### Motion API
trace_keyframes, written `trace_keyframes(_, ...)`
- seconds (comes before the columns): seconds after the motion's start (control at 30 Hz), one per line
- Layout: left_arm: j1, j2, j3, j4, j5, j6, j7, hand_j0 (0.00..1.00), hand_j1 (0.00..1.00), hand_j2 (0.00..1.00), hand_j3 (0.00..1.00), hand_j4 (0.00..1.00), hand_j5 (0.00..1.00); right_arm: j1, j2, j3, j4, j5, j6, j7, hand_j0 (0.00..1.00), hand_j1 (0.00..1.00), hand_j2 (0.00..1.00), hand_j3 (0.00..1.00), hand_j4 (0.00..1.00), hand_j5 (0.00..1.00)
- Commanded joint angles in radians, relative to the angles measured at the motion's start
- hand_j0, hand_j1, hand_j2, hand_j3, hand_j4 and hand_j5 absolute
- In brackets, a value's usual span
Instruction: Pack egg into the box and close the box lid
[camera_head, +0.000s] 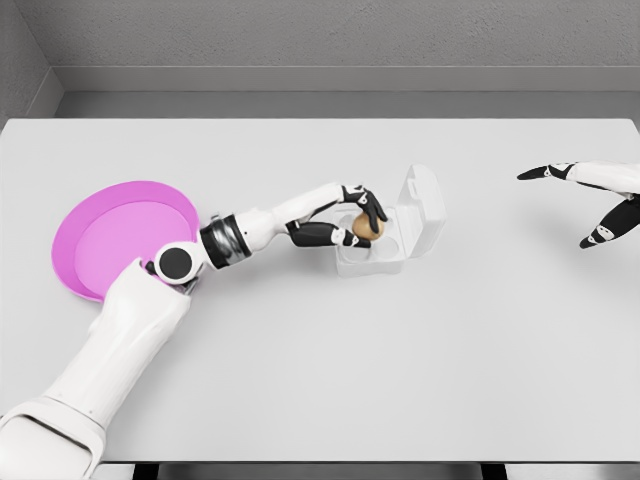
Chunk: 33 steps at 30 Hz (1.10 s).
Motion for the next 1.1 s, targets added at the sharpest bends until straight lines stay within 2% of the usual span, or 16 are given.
trace_keyframes(0.0, 0.000, 0.001, 0.001, -0.001, 0.012, 0.003, 0.001, 0.35, 0.35, 0.35, 0.35, 0.35, 0.35, 0.000, -0.001, -0.001, 0.000, -0.005, 0.002, 0.000, 1.00, 1.00, 1.00, 1.00, 1.00, 1.00)
trace_keyframes(0.63, -0.005, -0.011, 0.001, 0.060, 0.084, 0.003, 0.001, 0.37, 0.37, 0.37, 0.37, 0.37, 0.37, 0.000, -0.001, -0.001, -0.002, -0.005, 0.002, 0.000, 1.00, 1.00, 1.00, 1.00, 1.00, 1.00)
trace_keyframes(1.07, 0.008, -0.014, 0.001, 0.064, 0.090, 0.003, 0.001, 0.37, 0.37, 0.37, 0.37, 0.37, 0.37, 0.000, 0.000, -0.001, -0.002, -0.005, 0.002, 0.000, 1.00, 1.00, 1.00, 1.00, 1.00, 1.00)
